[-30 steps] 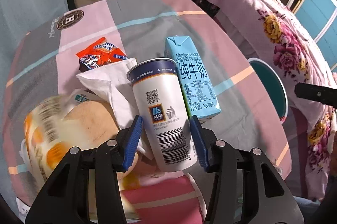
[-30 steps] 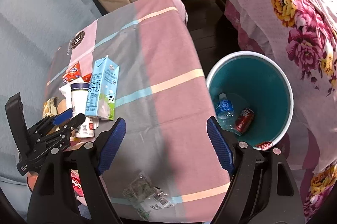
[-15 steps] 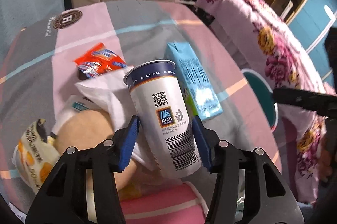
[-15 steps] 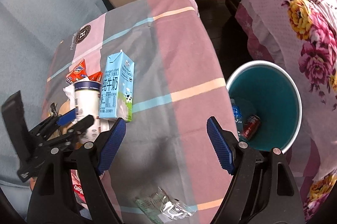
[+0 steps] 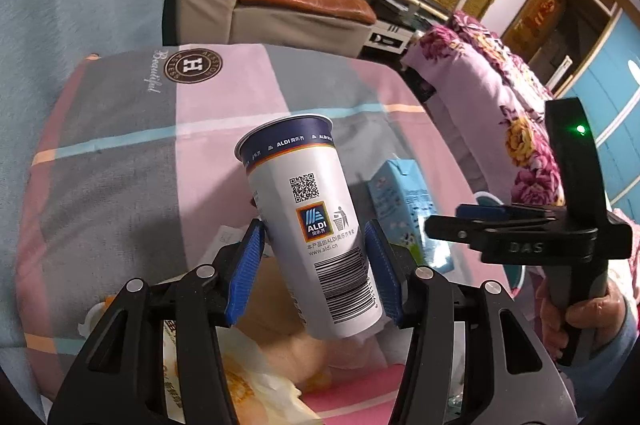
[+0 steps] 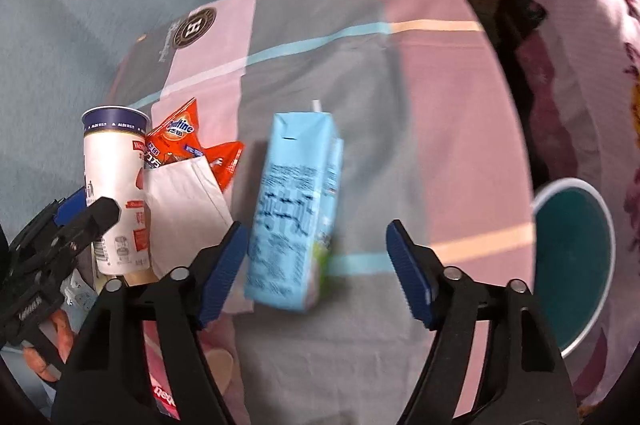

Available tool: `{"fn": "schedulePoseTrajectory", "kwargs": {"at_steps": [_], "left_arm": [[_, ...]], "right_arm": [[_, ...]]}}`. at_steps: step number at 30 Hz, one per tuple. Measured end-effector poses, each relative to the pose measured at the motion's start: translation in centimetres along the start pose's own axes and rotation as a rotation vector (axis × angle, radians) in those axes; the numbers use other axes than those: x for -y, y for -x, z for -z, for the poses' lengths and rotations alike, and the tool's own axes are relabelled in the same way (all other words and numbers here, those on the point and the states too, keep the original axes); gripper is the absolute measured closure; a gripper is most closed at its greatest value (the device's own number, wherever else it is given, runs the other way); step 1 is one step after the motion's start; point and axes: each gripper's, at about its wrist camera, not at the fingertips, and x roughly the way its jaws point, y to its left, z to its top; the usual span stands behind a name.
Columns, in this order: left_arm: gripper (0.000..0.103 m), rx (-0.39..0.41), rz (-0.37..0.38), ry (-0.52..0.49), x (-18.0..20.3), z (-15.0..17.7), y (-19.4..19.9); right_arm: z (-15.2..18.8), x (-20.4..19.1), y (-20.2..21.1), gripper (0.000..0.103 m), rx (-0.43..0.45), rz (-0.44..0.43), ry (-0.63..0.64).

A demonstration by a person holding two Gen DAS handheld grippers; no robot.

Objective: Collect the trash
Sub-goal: 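Grasp the white ALDI cup with the left gripper while the right gripper grasps the blue milk carton, then carry the ALDI cup over the bin and open the left gripper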

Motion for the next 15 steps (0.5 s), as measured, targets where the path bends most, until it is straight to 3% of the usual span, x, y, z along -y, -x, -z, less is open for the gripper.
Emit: {"fn": "schedulePoseTrajectory", "kwargs": {"at_steps": [5,6,7,8,15], "left_arm": [[0.050,-0.010,-0.011,0.011,-0.4,-0.2,-0.5],[0.050,-0.011,-0.015,0.009,-0.3,-0.2,-0.5],[0.050,-0.011,-0.018,0.006,-0.2,-0.2,-0.6],[0.050,-0.011,-0.022,0.002,0.0,-0.2,-0.6],[0.050,-0.042,-0.051,-0.044,1.8,0.0,-1.8]], "right_arm": [[-1.0,-0.6,-2.2,0.038,-0.030,-0.009,0.016],[-1.2,-0.6,-2.5,0.043,-0.032,-0.008,0.021],[-1.2,-0.5,-2.7,0.059,-0.034,-0.017,0.025],[-1.1,-0.4,-2.7,0.065,-0.035,-0.035,0.024],[0.4,1.1,-0.6,0.068,0.010,-0.042,0.015]]}}
